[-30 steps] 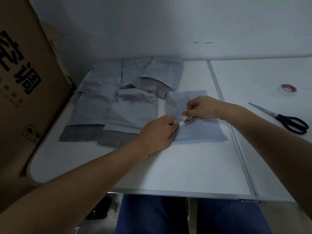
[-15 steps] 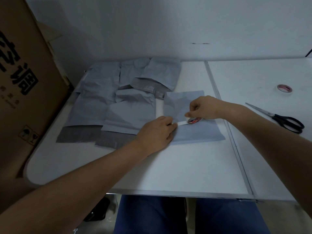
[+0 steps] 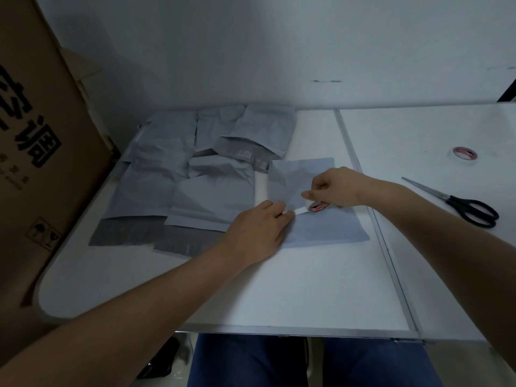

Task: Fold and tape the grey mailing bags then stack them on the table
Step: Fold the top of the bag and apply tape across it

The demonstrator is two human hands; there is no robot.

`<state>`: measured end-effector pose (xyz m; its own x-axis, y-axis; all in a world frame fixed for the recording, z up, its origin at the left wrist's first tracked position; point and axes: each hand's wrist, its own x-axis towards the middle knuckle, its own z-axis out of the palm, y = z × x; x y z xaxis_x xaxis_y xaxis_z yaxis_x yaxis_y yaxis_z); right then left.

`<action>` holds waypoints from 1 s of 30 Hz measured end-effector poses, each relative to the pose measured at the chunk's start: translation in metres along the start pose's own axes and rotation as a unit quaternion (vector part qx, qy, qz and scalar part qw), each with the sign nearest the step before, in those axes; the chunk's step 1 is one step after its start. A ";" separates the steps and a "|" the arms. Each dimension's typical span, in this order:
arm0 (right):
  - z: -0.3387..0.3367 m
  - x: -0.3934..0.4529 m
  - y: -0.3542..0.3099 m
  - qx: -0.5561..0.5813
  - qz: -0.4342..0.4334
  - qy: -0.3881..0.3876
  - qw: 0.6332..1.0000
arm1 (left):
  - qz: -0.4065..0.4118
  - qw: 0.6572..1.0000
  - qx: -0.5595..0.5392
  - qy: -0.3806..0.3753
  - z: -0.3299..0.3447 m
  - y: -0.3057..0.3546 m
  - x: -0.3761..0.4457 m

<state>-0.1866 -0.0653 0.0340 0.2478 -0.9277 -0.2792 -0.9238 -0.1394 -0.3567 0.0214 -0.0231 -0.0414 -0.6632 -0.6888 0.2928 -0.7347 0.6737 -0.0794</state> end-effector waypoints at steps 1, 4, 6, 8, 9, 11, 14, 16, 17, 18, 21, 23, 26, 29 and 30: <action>-0.002 -0.001 -0.001 0.003 0.000 -0.005 1.000 | -0.002 1.000 -0.003 0.000 0.000 0.001 0.000; -0.005 0.001 -0.005 0.002 -0.010 0.005 1.000 | -0.005 1.000 -0.012 0.001 -0.001 0.001 0.001; -0.005 0.005 -0.010 -0.007 -0.020 0.020 1.000 | -0.002 1.000 -0.015 0.007 -0.002 0.002 0.001; -0.005 0.010 -0.014 -0.019 -0.027 0.030 0.999 | 0.001 1.000 -0.017 0.013 -0.003 0.002 0.001; -0.005 0.011 -0.016 -0.026 -0.030 0.033 0.999 | 0.002 1.000 -0.019 0.015 -0.003 0.002 0.001; -0.004 0.013 -0.018 -0.032 -0.032 0.036 0.998 | 0.001 1.000 -0.023 0.014 -0.002 0.001 0.001; -0.005 0.014 -0.019 -0.038 -0.031 0.035 0.998 | -0.001 1.000 -0.019 0.008 -0.001 0.000 0.000; -0.005 0.015 -0.018 -0.045 -0.029 0.032 0.998 | -0.003 1.000 -0.017 0.008 -0.001 0.000 0.000; -0.004 0.015 -0.017 -0.046 -0.027 0.029 0.998 | -0.004 1.000 -0.017 0.008 -0.002 0.001 0.000; -0.003 0.014 -0.016 -0.046 -0.023 0.023 0.998 | -0.004 1.000 -0.015 0.007 -0.002 0.001 0.000; 0.001 0.012 -0.012 -0.048 -0.017 0.012 0.999 | 0.001 1.000 -0.004 0.006 -0.001 0.001 0.000; 0.003 0.011 -0.010 -0.044 -0.017 0.012 0.999 | 0.003 1.000 0.005 0.006 0.001 0.001 0.000; 0.003 0.010 -0.010 -0.043 -0.011 0.010 0.999 | 0.002 1.000 0.001 0.002 0.001 0.000 -0.001; 0.005 0.009 -0.010 -0.049 -0.006 0.010 0.999 | -0.001 1.000 -0.010 -0.003 0.001 0.000 -0.001; 0.006 0.009 -0.009 -0.050 -0.005 0.009 0.999 | -0.003 1.000 -0.012 -0.006 0.001 0.000 -0.001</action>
<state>-0.1744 -0.0700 0.0297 0.2528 -0.9322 -0.2592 -0.9461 -0.1821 -0.2679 0.0216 -0.0231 -0.0428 -0.6609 -0.6955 0.2818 -0.7349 0.6759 -0.0555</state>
